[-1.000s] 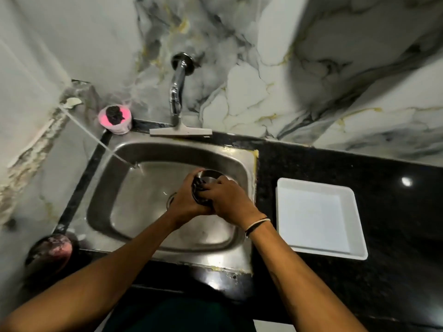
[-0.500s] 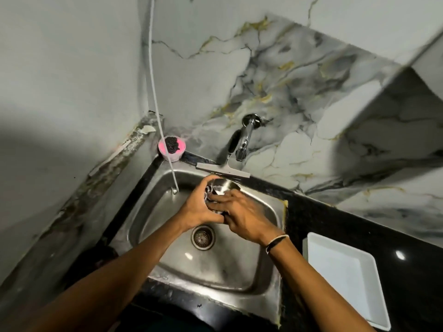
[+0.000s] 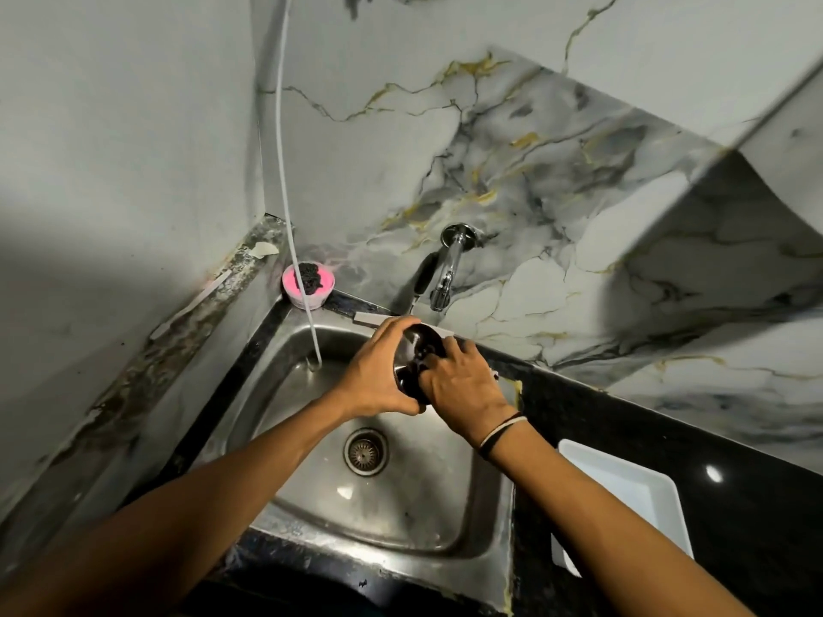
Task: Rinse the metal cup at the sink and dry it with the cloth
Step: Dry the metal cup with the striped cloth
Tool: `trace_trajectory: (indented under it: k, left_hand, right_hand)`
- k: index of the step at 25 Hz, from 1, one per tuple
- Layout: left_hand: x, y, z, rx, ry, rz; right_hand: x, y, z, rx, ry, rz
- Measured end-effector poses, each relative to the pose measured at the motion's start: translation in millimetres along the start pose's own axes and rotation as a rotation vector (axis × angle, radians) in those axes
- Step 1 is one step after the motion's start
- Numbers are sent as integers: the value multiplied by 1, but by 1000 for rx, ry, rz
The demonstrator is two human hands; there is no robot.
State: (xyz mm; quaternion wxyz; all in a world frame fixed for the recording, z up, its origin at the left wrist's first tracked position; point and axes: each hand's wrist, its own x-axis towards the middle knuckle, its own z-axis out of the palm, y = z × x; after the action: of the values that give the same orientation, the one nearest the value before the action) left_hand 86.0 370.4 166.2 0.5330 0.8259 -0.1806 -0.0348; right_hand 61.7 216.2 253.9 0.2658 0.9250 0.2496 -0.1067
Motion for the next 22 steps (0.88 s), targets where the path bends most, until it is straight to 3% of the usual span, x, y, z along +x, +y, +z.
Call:
trace_trajectory:
  k: [3, 6, 10, 12, 15, 18, 22]
  left_hand:
    - [-1, 5, 7, 100, -43, 81]
    - [-3, 3, 12, 154, -92, 138]
    - [-13, -4, 15, 253, -93, 154]
    - [-19, -7, 9, 223, 3, 130]
    - [-8, -3, 1, 163, 179, 155]
    - [-1, 0, 4, 190, 183, 130]
    - [-9, -10, 6, -50, 321, -50]
  right_hand:
    - [4, 14, -3, 296, -153, -31]
    - [7, 34, 1, 906, -278, -100]
    - [-3, 26, 22, 1881, -205, 54]
    - [-1, 6, 25, 2355, -161, 154]
    - [13, -18, 9, 3025, -13, 109]
    - [17, -17, 2, 3291, 106, 389]
    - [-12, 20, 26, 3151, 522, 749]
